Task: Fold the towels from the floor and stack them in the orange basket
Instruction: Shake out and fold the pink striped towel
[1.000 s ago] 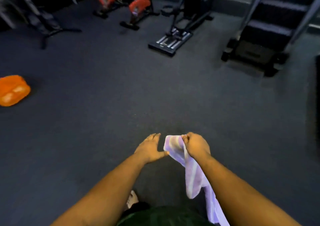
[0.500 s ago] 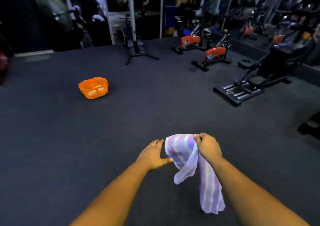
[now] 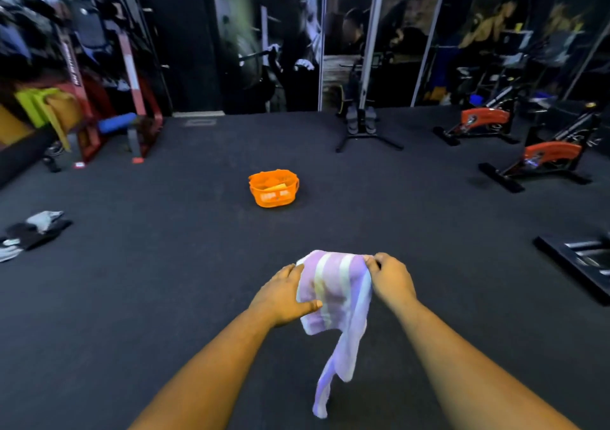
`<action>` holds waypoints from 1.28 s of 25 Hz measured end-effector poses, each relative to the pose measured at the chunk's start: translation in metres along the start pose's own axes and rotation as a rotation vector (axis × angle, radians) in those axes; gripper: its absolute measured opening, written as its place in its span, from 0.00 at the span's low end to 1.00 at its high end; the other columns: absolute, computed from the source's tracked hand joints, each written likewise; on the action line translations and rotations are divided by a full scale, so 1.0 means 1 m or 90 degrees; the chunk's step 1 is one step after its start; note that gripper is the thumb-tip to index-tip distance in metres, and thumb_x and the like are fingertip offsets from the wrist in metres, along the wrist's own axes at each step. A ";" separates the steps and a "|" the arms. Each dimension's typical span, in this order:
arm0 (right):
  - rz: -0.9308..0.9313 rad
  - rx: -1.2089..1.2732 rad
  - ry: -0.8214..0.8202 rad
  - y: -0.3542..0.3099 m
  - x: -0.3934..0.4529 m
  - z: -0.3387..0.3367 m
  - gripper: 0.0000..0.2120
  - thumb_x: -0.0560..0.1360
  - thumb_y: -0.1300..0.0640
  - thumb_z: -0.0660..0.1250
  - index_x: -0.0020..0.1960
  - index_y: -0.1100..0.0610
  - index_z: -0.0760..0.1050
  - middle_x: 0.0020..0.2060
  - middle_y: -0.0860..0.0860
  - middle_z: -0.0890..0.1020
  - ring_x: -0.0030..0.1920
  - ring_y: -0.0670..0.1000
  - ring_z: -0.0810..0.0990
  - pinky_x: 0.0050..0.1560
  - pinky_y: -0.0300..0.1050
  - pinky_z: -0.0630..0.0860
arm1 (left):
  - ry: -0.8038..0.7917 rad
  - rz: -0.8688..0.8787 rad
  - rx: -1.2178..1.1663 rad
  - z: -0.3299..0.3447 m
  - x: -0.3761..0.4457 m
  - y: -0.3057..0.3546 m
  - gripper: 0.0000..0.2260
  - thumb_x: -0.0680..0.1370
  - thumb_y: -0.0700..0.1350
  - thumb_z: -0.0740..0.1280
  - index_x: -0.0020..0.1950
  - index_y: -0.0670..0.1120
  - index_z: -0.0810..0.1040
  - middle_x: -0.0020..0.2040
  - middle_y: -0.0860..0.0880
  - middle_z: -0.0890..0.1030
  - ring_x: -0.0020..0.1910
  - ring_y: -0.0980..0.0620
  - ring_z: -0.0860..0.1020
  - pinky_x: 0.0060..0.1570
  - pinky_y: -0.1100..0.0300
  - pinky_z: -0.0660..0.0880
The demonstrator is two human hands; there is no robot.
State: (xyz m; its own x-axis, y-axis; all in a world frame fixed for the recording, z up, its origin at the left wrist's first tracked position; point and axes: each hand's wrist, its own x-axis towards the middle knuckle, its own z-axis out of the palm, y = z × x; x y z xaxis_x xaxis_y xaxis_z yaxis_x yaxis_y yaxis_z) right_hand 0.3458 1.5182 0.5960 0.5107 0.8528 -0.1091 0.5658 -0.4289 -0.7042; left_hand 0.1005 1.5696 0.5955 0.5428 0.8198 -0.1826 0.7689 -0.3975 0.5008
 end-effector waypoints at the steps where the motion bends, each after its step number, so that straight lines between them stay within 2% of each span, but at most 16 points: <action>1: -0.009 0.010 -0.008 -0.013 0.022 0.011 0.14 0.83 0.47 0.59 0.47 0.53 0.77 0.43 0.51 0.82 0.44 0.55 0.81 0.44 0.47 0.76 | 0.005 -0.013 0.005 -0.012 0.016 -0.012 0.44 0.74 0.67 0.69 0.83 0.54 0.52 0.83 0.50 0.57 0.82 0.49 0.55 0.76 0.48 0.63; 7: -0.081 0.028 -0.053 -0.127 0.163 0.079 0.15 0.83 0.47 0.58 0.42 0.53 0.75 0.39 0.50 0.81 0.39 0.51 0.79 0.36 0.46 0.71 | 0.042 -0.093 0.003 -0.098 0.114 -0.098 0.43 0.75 0.67 0.69 0.83 0.54 0.52 0.83 0.51 0.56 0.82 0.50 0.54 0.75 0.49 0.63; 12: -0.116 0.042 -0.035 -0.213 0.269 0.134 0.18 0.83 0.45 0.59 0.39 0.53 0.73 0.36 0.50 0.80 0.37 0.51 0.78 0.34 0.46 0.70 | 0.046 -0.122 0.012 -0.153 0.206 -0.187 0.46 0.75 0.68 0.68 0.84 0.51 0.49 0.84 0.49 0.53 0.82 0.49 0.53 0.76 0.50 0.61; 19: -0.093 0.031 0.001 -0.311 0.392 0.198 0.19 0.83 0.47 0.59 0.35 0.50 0.68 0.33 0.48 0.76 0.34 0.51 0.73 0.32 0.45 0.65 | 0.022 -0.116 0.003 -0.248 0.342 -0.296 0.49 0.73 0.71 0.67 0.84 0.50 0.47 0.84 0.49 0.51 0.82 0.49 0.52 0.78 0.48 0.61; 24: -0.098 0.068 0.025 -0.366 0.494 0.229 0.19 0.83 0.48 0.60 0.36 0.53 0.69 0.32 0.49 0.76 0.33 0.50 0.72 0.32 0.46 0.66 | 0.009 -0.105 0.016 -0.304 0.450 -0.348 0.50 0.73 0.72 0.66 0.84 0.50 0.47 0.84 0.49 0.50 0.82 0.49 0.52 0.78 0.48 0.61; 26: -0.101 0.118 0.011 -0.379 0.539 0.239 0.19 0.83 0.49 0.61 0.36 0.57 0.68 0.31 0.49 0.73 0.33 0.50 0.69 0.34 0.47 0.66 | 0.009 -0.104 0.016 -0.315 0.494 -0.361 0.50 0.73 0.72 0.66 0.84 0.50 0.47 0.84 0.49 0.50 0.82 0.49 0.52 0.78 0.48 0.61; 29: -0.112 0.288 -0.032 -0.399 0.621 0.256 0.20 0.83 0.50 0.63 0.35 0.56 0.64 0.31 0.50 0.67 0.34 0.49 0.66 0.38 0.47 0.65 | 0.014 -0.145 -0.038 -0.326 0.571 -0.383 0.47 0.76 0.69 0.65 0.84 0.48 0.47 0.84 0.48 0.49 0.82 0.48 0.53 0.78 0.49 0.60; 32: -0.051 0.513 -0.056 -0.425 0.699 0.262 0.16 0.82 0.50 0.64 0.40 0.59 0.74 0.37 0.52 0.76 0.40 0.50 0.75 0.45 0.47 0.73 | 0.037 -0.185 -0.207 -0.336 0.638 -0.391 0.41 0.81 0.63 0.63 0.84 0.44 0.48 0.84 0.46 0.52 0.82 0.47 0.55 0.78 0.53 0.58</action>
State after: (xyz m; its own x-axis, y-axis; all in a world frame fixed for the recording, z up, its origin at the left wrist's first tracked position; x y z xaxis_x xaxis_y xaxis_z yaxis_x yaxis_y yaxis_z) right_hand 0.2928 2.3741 0.6350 0.4162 0.9068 -0.0676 -0.0587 -0.0473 -0.9972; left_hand 0.0322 2.3866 0.5672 0.2928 0.9038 -0.3121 0.7353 -0.0041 0.6777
